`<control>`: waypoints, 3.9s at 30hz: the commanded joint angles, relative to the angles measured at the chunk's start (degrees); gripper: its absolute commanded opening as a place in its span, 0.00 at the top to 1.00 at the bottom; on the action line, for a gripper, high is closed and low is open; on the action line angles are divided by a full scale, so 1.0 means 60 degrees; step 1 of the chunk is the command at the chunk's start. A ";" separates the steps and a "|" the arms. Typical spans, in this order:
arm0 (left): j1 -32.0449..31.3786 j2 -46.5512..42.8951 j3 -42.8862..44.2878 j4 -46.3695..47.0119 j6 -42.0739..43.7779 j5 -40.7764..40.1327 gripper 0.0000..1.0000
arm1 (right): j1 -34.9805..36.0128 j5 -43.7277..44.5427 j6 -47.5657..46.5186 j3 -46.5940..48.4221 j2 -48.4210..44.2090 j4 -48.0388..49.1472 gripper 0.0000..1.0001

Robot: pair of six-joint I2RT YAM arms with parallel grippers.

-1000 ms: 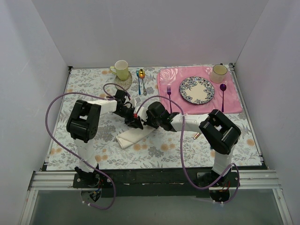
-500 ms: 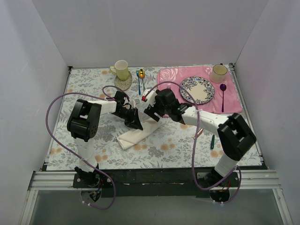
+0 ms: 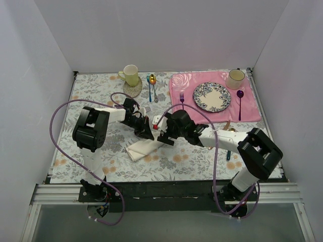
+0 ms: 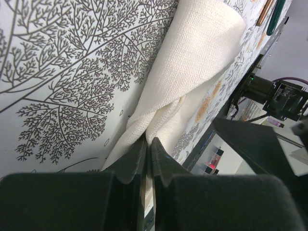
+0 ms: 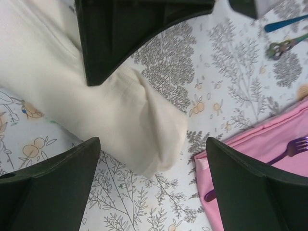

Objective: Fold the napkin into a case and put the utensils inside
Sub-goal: Stuff the top corner of the smaller-rectangle-folded napkin into the folded napkin, then smooth out the smaller rectangle-folded napkin at the center of the board.

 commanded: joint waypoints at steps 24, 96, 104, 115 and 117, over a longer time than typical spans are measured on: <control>-0.0018 0.0421 -0.0469 -0.0038 0.0408 -0.0970 1.00 | 0.0714 0.3772 -0.1147 -0.0657 0.2098 0.3780 0.21; -0.0604 -0.0004 0.0278 0.0768 0.0613 -0.2420 1.00 | 0.1007 0.3758 -0.0459 -0.0877 0.2450 0.3314 0.89; -0.0604 0.0011 0.0234 0.0709 0.0701 -0.2405 1.00 | 0.1007 0.3393 -0.0093 -0.0511 0.1996 0.2596 0.74; -0.0589 0.0054 0.0176 0.0724 0.0789 -0.2332 1.00 | 0.1007 0.2836 0.0669 0.0206 0.1528 0.1483 0.66; -0.0589 0.0069 0.0176 0.0724 0.0832 -0.2317 1.00 | 0.1007 0.2690 0.0903 0.0454 0.1469 0.1104 0.64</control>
